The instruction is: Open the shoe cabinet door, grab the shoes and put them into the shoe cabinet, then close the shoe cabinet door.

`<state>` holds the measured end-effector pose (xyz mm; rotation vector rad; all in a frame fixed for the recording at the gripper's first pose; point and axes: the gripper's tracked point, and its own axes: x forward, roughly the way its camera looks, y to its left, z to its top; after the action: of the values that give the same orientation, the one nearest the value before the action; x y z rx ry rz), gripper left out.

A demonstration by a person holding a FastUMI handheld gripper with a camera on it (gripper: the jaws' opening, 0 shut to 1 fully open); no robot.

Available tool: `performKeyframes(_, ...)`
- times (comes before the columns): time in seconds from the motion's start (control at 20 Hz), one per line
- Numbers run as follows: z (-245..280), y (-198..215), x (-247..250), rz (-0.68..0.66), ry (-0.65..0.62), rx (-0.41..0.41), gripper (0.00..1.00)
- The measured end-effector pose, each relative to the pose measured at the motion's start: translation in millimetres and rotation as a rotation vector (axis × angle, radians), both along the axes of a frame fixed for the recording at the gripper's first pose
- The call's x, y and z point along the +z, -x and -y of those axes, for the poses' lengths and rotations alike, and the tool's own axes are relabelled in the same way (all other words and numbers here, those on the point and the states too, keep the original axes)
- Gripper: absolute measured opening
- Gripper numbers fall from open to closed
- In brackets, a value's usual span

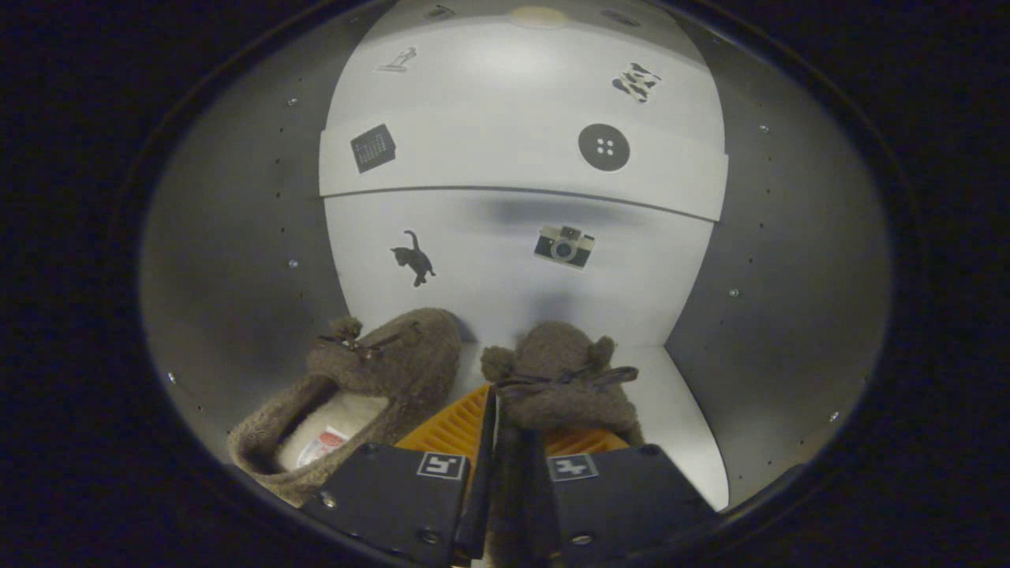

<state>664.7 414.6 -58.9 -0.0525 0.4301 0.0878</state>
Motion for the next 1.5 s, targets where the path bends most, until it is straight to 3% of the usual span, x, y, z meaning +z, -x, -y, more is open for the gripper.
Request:
performKeyframes(0.1,-0.4,9.6,7.4,0.021,-0.011,-0.005,0.38)
performKeyframes(0.15,-0.7,17.1,12.5,0.035,-0.02,-0.006,0.49)
performKeyframes(0.35,13.0,55.6,30.8,0.119,-0.016,-0.041,0.71)
performKeyframes(0.45,22.0,84.6,43.8,0.177,-0.008,-0.049,0.73)
performKeyframes(0.7,26.1,184.6,69.7,0.26,-0.102,-0.011,0.98)
performKeyframes(1.0,30.1,319.4,106.6,0.398,-0.06,0.038,1.0)
performKeyframes(1.2,42.8,401.2,121.4,0.479,-0.018,0.02,1.0)
performKeyframes(1.5,79.1,499.2,116.6,0.461,-0.05,0.003,1.0)
